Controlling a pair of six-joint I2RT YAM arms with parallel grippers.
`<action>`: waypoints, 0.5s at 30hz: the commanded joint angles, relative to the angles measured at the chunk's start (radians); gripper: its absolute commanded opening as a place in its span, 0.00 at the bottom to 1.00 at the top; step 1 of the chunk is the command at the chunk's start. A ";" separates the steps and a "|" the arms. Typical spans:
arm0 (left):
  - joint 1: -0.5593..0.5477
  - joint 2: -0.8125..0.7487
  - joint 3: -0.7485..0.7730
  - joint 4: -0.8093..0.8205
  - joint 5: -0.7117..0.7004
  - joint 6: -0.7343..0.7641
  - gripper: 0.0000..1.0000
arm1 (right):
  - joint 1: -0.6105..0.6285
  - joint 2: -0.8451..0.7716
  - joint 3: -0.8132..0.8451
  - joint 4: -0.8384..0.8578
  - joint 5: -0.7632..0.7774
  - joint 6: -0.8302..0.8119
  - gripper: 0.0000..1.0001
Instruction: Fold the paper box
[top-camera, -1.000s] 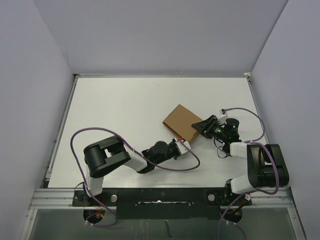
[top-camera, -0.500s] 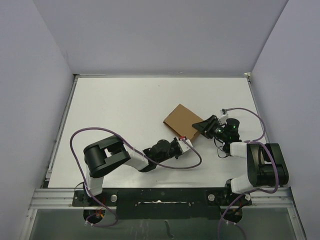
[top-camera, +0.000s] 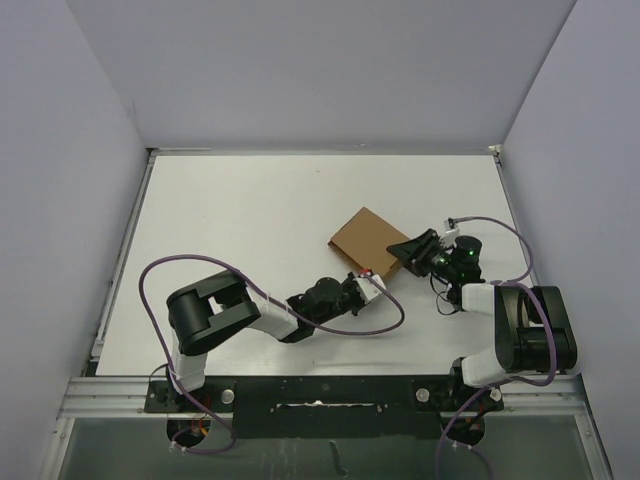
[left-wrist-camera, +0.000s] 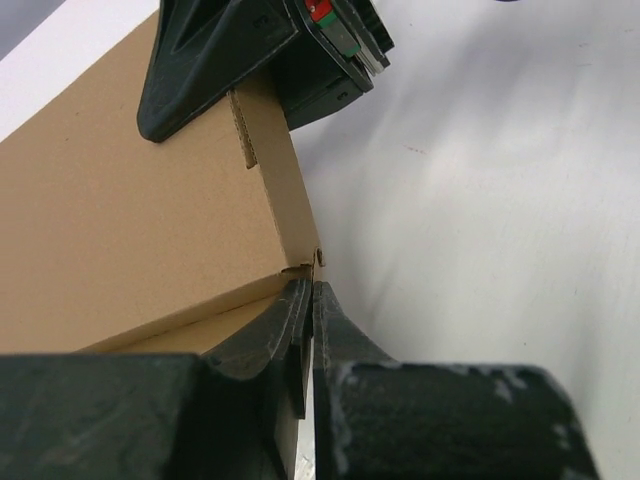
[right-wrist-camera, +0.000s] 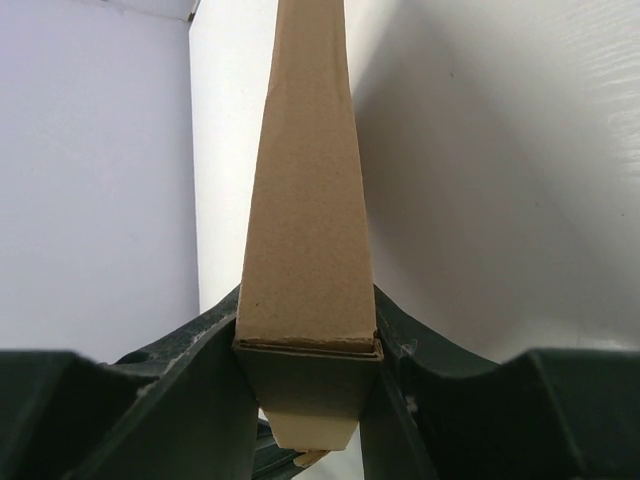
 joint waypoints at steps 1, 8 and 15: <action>0.010 -0.060 -0.020 0.097 -0.046 -0.009 0.01 | -0.031 -0.015 0.036 -0.009 -0.046 0.084 0.21; 0.001 -0.085 -0.030 0.154 -0.067 -0.001 0.01 | -0.035 -0.049 0.047 -0.016 -0.072 0.173 0.20; -0.002 -0.101 -0.034 0.172 -0.079 0.004 0.00 | -0.044 -0.060 0.045 -0.016 -0.075 0.185 0.20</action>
